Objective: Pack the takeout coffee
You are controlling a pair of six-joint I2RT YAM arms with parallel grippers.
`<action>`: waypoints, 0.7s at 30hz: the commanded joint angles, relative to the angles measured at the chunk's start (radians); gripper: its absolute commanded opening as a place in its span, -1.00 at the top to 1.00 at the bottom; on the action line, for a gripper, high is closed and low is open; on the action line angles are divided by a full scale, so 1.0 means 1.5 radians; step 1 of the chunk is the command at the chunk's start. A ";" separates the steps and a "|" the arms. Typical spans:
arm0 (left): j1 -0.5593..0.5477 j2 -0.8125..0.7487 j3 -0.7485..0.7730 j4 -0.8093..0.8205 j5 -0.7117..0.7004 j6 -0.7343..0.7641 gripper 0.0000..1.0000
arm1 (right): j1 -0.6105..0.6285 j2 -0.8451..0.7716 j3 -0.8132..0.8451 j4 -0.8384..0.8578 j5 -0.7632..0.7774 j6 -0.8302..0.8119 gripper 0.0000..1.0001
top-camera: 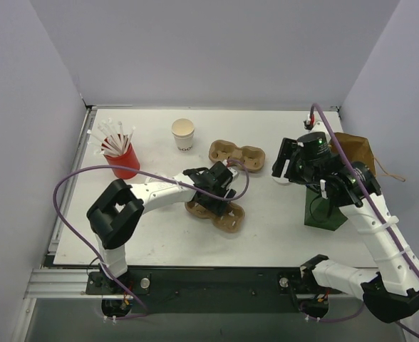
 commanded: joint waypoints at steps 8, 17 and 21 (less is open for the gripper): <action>-0.008 0.009 0.025 -0.005 0.004 -0.009 -0.45 | -0.093 -0.011 0.011 -0.031 -0.007 -0.030 -0.36; -0.011 0.022 0.046 -0.004 -0.001 0.011 -0.39 | -0.182 -0.030 0.016 -0.032 -0.015 -0.036 -0.36; -0.011 0.028 0.057 -0.012 -0.008 0.017 -0.39 | -0.205 -0.029 0.015 -0.034 -0.030 -0.042 -0.36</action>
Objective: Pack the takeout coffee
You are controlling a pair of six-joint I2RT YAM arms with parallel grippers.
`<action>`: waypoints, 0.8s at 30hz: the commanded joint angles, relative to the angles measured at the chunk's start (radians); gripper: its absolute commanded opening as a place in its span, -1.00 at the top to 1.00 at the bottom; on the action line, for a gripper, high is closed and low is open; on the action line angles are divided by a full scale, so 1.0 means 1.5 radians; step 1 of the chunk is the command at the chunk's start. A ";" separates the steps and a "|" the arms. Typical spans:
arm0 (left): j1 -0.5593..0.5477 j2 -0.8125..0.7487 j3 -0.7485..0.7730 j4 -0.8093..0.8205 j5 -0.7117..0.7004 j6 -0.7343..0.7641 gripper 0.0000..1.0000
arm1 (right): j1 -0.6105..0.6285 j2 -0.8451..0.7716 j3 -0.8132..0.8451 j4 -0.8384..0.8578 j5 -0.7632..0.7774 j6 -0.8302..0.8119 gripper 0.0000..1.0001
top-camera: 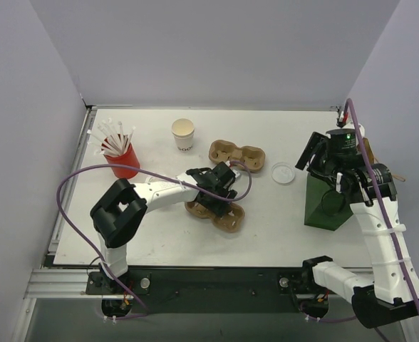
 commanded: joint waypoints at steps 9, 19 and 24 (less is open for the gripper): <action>-0.004 0.011 0.024 -0.004 -0.034 0.007 -0.15 | -0.100 -0.035 -0.001 -0.027 -0.021 -0.021 -0.36; -0.003 -0.039 0.040 -0.038 -0.059 0.013 0.03 | -0.204 -0.042 0.044 -0.033 0.011 -0.038 -0.39; -0.002 -0.079 0.048 -0.049 -0.056 0.018 0.05 | -0.271 -0.012 0.074 -0.031 0.054 -0.063 -0.33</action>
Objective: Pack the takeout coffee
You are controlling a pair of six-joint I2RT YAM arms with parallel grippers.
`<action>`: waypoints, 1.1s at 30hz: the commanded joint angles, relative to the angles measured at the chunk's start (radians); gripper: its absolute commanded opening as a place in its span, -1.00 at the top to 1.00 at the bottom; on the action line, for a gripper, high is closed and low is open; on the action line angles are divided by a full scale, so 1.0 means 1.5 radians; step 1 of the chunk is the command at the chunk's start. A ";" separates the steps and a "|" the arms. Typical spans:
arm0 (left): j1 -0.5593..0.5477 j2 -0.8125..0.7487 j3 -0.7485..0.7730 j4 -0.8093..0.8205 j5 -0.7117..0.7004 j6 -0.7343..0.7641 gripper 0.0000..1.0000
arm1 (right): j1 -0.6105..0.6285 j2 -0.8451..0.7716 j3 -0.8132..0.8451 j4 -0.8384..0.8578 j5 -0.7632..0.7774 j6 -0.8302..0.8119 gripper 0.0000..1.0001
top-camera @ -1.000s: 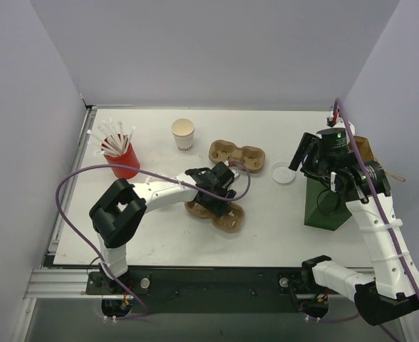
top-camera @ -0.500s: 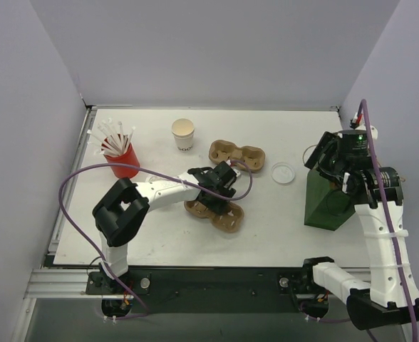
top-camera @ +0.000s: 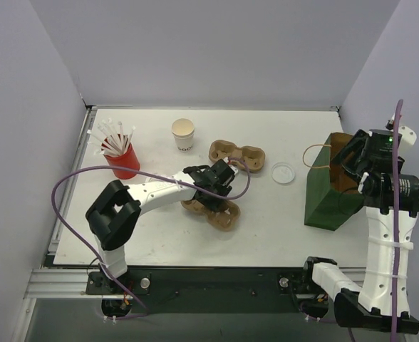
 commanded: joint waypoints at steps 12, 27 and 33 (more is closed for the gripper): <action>-0.001 -0.107 0.038 -0.019 0.032 0.024 0.05 | -0.219 0.137 0.059 0.059 -0.056 -0.062 -0.21; -0.001 -0.121 0.029 -0.006 0.065 0.028 0.05 | -0.249 0.173 -0.046 0.090 -0.105 -0.049 -0.09; -0.001 -0.122 0.038 -0.011 0.056 0.027 0.05 | -0.229 0.155 -0.064 0.101 -0.108 -0.047 0.41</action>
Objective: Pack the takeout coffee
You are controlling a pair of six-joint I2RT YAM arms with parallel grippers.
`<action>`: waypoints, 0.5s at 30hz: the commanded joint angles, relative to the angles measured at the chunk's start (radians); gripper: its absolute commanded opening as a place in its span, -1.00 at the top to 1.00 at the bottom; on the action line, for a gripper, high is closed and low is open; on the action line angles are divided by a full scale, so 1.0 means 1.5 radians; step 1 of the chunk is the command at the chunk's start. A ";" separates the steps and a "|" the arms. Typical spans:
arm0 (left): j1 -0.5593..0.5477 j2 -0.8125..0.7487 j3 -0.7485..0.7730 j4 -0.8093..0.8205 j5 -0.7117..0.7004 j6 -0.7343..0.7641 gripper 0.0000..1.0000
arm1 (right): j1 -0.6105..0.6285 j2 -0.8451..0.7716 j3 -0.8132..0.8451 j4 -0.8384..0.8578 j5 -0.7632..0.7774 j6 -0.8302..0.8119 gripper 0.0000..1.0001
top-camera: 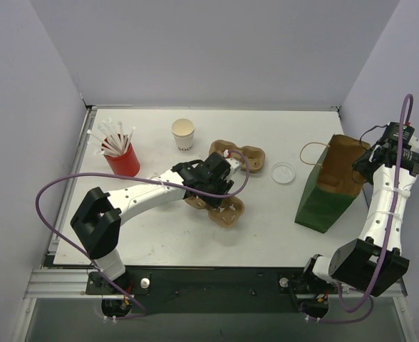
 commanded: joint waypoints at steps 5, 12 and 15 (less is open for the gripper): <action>-0.001 -0.037 0.027 0.003 -0.014 0.004 0.05 | 0.058 -0.060 0.021 0.001 0.012 -0.006 0.83; -0.001 -0.053 0.045 -0.017 -0.034 0.004 0.05 | 0.189 -0.069 0.062 -0.046 0.060 -0.033 1.00; -0.001 -0.066 0.053 -0.025 -0.036 0.003 0.05 | 0.255 -0.068 0.077 -0.070 0.111 -0.056 1.00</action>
